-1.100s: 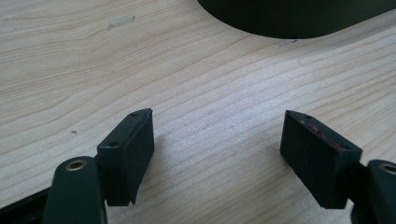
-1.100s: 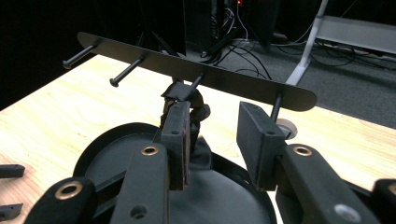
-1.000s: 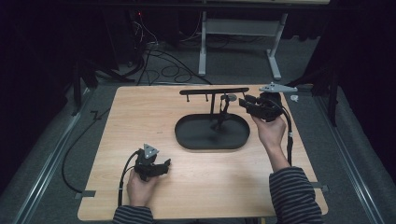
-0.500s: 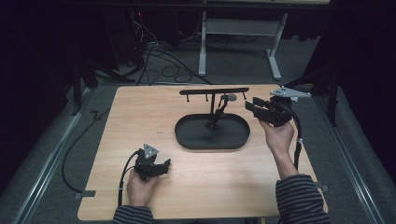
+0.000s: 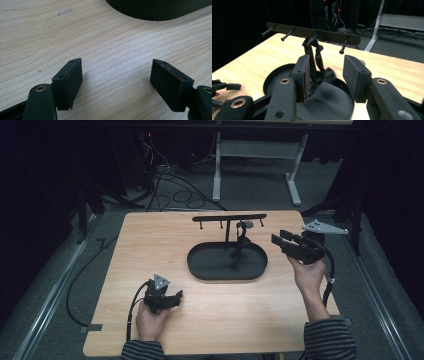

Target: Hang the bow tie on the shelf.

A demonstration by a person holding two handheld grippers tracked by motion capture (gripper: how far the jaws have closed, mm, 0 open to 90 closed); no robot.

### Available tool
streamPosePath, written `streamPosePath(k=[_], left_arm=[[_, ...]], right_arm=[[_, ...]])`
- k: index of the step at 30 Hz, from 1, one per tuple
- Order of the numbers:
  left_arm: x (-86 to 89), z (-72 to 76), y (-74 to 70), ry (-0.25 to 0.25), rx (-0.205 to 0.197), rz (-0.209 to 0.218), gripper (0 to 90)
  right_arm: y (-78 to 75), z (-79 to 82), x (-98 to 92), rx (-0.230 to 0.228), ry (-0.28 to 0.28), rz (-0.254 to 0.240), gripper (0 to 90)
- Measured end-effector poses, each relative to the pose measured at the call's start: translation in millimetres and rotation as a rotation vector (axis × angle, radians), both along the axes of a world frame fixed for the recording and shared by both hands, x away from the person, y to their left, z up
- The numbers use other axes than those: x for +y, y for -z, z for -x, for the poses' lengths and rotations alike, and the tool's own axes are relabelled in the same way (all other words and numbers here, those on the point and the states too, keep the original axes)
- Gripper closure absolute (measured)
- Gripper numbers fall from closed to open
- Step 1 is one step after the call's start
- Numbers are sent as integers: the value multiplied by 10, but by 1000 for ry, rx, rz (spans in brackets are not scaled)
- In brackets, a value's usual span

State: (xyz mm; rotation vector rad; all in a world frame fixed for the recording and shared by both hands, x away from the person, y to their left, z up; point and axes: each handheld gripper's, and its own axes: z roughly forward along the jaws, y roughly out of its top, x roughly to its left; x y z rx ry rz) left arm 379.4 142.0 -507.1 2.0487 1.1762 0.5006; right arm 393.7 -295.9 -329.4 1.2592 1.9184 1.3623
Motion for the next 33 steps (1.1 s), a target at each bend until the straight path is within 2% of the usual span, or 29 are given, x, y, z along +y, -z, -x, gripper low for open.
streamPosePath(k=[3,23,33], left_arm=[[1,-1,1,0,0,2,266],[2,-1,1,1,0,2,265],[1,0,1,0,-1,2,266]], right_arm=[[27,61,-37,-2,-4,-28,586],[131,318,-126,-16,5,-28,582],[257,504,-147,-28,3,-47,577]])
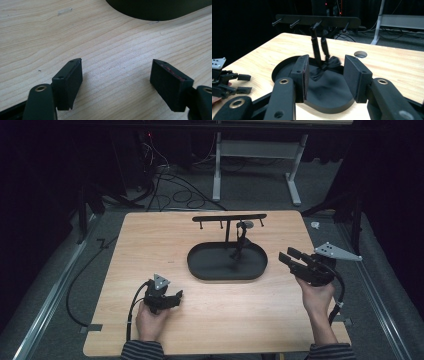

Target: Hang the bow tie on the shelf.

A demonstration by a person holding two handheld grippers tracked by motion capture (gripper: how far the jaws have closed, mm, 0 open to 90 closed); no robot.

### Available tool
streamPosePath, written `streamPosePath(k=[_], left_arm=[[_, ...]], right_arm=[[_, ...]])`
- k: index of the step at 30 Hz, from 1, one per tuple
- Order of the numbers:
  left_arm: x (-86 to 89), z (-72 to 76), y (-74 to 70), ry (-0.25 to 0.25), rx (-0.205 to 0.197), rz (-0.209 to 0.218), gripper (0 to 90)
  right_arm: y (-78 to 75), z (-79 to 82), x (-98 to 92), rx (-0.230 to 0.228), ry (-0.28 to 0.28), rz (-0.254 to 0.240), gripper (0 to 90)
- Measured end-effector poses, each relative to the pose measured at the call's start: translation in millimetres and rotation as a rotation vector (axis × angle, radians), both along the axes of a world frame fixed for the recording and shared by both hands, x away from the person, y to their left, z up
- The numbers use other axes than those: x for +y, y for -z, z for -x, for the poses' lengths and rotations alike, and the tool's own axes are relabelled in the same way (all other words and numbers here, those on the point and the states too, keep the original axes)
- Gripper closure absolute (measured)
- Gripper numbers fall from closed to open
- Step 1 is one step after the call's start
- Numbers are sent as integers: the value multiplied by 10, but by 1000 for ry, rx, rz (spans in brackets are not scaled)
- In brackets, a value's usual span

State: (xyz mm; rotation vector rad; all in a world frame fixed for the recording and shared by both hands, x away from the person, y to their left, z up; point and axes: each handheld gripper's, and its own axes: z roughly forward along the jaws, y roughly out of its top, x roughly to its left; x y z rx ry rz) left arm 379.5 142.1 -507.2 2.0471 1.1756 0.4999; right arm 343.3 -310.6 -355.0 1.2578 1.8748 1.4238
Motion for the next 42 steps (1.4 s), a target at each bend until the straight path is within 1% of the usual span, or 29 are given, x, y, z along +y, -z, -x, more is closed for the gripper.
streamPosePath(k=[5,8,15,23,29,37,42], left_arm=[[0,0,0,0,0,0,265],[0,0,0,0,0,0,265],[0,0,0,0,0,0,266],[-1,0,0,0,0,0,265],[-1,0,0,0,0,0,265],[-1,1,0,0,0,0,265],[-1,1,0,0,0,-1,265]], right_arm=[[77,62,9,9,-5,-5,576],[122,98,23,12,-2,0,575],[253,168,74,31,-14,9,574],[378,201,137,57,-30,5,572],[468,211,201,71,-48,18,578],[571,231,238,91,-59,24,577],[639,249,243,102,-55,32,577]])
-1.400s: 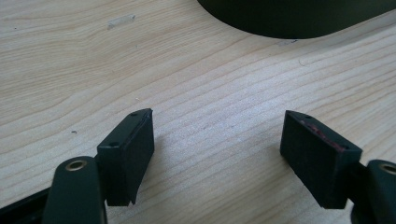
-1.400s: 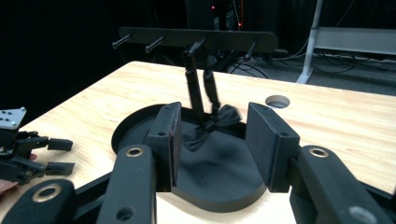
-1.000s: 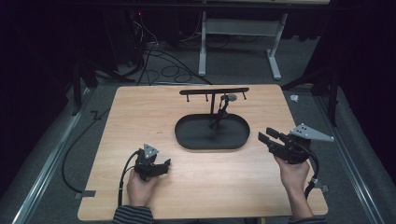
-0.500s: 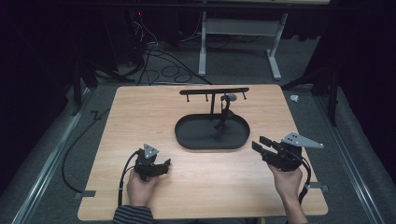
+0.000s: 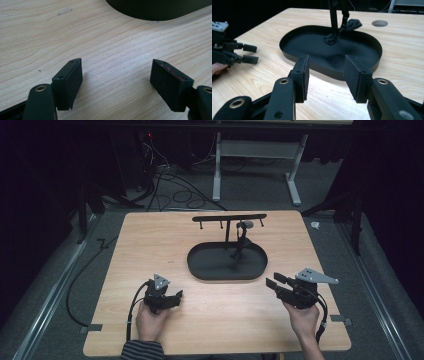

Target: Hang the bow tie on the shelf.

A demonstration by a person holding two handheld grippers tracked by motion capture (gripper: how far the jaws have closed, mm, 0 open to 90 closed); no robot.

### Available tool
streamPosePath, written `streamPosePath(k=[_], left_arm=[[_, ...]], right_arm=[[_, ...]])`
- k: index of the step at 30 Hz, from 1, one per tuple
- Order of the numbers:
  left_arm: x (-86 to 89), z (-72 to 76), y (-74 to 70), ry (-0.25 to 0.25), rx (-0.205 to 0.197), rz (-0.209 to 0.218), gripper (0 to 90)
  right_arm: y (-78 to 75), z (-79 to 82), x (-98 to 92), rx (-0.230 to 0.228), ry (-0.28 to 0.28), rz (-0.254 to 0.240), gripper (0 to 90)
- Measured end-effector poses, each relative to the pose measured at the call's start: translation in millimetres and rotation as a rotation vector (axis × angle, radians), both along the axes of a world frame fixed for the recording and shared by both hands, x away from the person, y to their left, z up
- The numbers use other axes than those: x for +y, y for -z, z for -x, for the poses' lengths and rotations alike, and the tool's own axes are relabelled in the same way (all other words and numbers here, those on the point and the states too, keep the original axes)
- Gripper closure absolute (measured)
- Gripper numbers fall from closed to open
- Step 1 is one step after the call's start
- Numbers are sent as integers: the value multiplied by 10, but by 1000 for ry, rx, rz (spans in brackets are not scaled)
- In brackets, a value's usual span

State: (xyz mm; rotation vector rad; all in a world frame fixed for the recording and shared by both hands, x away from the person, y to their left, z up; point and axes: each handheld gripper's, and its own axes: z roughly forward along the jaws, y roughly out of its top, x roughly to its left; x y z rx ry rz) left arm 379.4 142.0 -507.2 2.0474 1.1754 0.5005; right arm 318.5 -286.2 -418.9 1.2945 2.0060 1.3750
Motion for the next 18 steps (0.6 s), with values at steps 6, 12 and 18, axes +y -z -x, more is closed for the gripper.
streamPosePath(k=[6,12,18], left_arm=[[0,0,-1,0,1,-1,265],[0,0,-1,0,1,-1,265],[0,0,-1,0,1,-1,265]], right_arm=[[91,24,-15,19,5,0,577],[163,44,-24,34,10,-10,576],[226,46,-5,47,5,-7,575]])
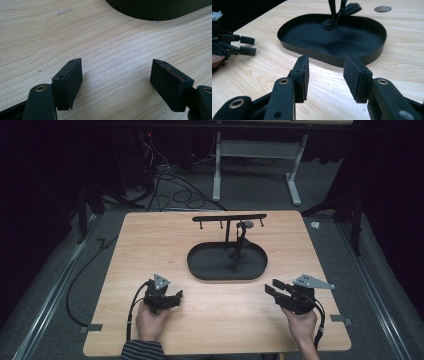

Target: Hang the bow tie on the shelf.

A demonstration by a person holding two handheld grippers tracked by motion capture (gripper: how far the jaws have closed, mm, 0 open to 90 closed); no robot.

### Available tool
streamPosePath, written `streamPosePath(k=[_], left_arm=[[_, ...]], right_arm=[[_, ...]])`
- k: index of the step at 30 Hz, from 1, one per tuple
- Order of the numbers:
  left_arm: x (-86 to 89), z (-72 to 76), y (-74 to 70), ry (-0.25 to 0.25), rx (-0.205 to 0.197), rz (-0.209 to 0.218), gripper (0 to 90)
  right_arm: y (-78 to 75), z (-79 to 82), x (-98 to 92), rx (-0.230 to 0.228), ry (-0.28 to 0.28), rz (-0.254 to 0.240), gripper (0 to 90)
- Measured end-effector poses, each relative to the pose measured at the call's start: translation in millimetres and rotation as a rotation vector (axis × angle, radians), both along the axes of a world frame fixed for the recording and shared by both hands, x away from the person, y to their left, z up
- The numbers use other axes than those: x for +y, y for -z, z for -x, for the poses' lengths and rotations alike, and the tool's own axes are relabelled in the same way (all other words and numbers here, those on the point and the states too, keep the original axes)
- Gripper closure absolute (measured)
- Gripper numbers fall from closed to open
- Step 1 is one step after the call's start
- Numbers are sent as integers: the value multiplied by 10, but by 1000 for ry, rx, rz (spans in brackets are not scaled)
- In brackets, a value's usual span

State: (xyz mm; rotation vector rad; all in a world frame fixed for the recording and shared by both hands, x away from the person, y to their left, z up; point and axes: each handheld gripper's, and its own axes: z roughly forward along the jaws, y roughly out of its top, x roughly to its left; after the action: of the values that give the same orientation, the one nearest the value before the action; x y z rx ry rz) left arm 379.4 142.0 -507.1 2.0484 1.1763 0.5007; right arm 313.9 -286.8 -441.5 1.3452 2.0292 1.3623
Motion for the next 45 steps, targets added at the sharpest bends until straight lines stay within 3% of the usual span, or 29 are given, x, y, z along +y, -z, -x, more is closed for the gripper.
streamPosePath(k=[16,31,39,45], left_arm=[[0,0,0,0,0,0,265],[0,0,0,1,0,0,265],[0,0,1,0,-1,0,264],[0,0,1,0,-1,0,265]], right_arm=[[167,-44,165,37,-39,8,574],[364,-88,329,83,-91,49,568],[459,-85,435,86,-77,161,563],[516,-101,481,97,-76,171,564]])
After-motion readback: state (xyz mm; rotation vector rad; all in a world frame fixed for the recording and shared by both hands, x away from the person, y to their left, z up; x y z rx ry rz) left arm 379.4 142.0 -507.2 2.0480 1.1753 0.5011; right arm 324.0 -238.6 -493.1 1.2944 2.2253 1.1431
